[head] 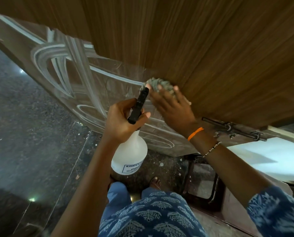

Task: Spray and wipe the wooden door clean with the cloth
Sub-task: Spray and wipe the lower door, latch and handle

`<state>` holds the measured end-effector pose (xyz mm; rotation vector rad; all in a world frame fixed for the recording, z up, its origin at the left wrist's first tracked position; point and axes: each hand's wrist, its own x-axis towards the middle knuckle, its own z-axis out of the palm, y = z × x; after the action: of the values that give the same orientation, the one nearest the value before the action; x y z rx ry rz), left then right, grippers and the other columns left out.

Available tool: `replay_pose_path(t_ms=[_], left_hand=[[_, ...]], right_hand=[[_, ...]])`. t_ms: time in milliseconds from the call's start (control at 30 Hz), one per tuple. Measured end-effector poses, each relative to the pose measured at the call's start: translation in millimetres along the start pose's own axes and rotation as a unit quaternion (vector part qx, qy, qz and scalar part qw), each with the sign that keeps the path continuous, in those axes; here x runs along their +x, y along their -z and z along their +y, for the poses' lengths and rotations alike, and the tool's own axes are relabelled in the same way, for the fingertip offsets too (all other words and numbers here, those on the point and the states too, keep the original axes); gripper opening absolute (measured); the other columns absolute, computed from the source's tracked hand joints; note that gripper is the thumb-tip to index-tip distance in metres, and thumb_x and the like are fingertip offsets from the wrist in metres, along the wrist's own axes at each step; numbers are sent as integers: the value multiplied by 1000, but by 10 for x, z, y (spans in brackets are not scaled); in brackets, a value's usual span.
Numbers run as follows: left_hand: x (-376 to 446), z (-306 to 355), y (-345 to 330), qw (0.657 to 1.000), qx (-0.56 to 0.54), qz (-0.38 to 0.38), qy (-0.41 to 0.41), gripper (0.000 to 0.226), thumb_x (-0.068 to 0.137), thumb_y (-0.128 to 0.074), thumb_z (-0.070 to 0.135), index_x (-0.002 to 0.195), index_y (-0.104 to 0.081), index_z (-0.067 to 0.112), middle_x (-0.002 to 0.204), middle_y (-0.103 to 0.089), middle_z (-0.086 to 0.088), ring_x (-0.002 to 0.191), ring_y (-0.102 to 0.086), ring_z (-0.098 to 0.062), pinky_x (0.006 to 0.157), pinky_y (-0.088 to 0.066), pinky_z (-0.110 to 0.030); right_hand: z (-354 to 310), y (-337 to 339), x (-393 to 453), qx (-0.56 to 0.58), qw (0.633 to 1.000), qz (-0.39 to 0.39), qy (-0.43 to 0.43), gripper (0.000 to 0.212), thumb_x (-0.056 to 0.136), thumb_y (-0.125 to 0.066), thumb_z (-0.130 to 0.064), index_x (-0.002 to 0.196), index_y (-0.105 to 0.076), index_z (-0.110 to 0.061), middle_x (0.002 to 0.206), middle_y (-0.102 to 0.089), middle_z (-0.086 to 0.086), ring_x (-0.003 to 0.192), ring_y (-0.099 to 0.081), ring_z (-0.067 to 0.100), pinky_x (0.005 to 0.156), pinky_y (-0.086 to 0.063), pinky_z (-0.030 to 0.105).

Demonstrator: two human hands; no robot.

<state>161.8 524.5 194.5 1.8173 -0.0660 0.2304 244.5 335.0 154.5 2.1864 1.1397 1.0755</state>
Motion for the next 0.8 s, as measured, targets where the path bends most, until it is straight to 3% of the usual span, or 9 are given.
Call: replay_pose_path(t_ms=[67,133,200,267,367,433,567,700,800], left_hand=[[0,-8,49,1000,-5,-5,2,40,74,-65,44,75,-63,4,60,-58,-1,54,-54,-29,52,-45,-43],[7,-12,85,1000,-4,-13,6,38,73,-64,45,76,-64,8,59,-58,10,54,-55,-13,53,-42,-30],[21,-6,112,1000,-1,-25,0,38,74,-63,44,77,-64,7,60,-58,13,56,-55,-7,57,-41,-22],[41,-8,146,999,-8,-36,-1,38,74,-64,42,77,-63,4,59,-57,12,55,-54,-7,57,-41,-24],[79,-9,219,999,-21,-38,7,35,75,-64,39,74,-62,4,58,-55,9,52,-50,-18,54,-41,-35],[97,-13,266,999,-28,-39,8,36,75,-65,39,74,-61,3,56,-54,5,50,-48,-25,52,-40,-39],[123,-20,369,998,-43,-37,4,40,75,-65,39,75,-60,-1,56,-50,-13,49,-46,-30,51,-39,-41],[109,-64,481,998,-52,-20,0,48,74,-65,41,77,-60,-7,60,-53,-26,52,-49,-38,52,-41,-41],[90,-112,564,998,-55,-30,6,44,73,-65,40,77,-62,-3,62,-56,-21,54,-52,-34,53,-41,-35]], right_hand=[[-144,-107,-18,9,996,-40,78,87,75,-69,-19,146,-22,-7,149,-23,10,137,-22,27,114,-13,48],[-231,-153,-31,-8,986,-77,146,85,75,-71,-28,146,-28,-6,150,-33,6,137,-23,24,116,-7,52],[-236,-129,-45,-14,984,-84,156,78,83,-60,-28,148,-22,-7,152,-24,5,140,-23,20,115,-11,52],[-162,-11,4,1,990,-79,121,66,90,-43,-20,147,-12,-8,152,-13,3,142,-21,17,112,-15,49],[96,256,251,20,998,-65,18,64,94,-31,-6,152,-5,-15,157,-1,6,146,5,29,113,5,58],[299,421,508,12,997,-22,-67,61,97,-25,0,153,-6,-14,160,2,8,145,17,30,114,12,52],[384,552,841,63,990,39,-122,51,99,-15,0,147,-29,-7,150,-25,10,138,-21,31,118,-3,41],[-46,228,744,46,998,-40,19,50,98,-14,-5,147,-22,-4,152,-19,12,141,-19,28,118,-5,41],[-420,-26,591,44,984,-97,141,48,95,-32,-21,138,-37,-2,142,-48,11,134,-40,26,113,-24,38]])
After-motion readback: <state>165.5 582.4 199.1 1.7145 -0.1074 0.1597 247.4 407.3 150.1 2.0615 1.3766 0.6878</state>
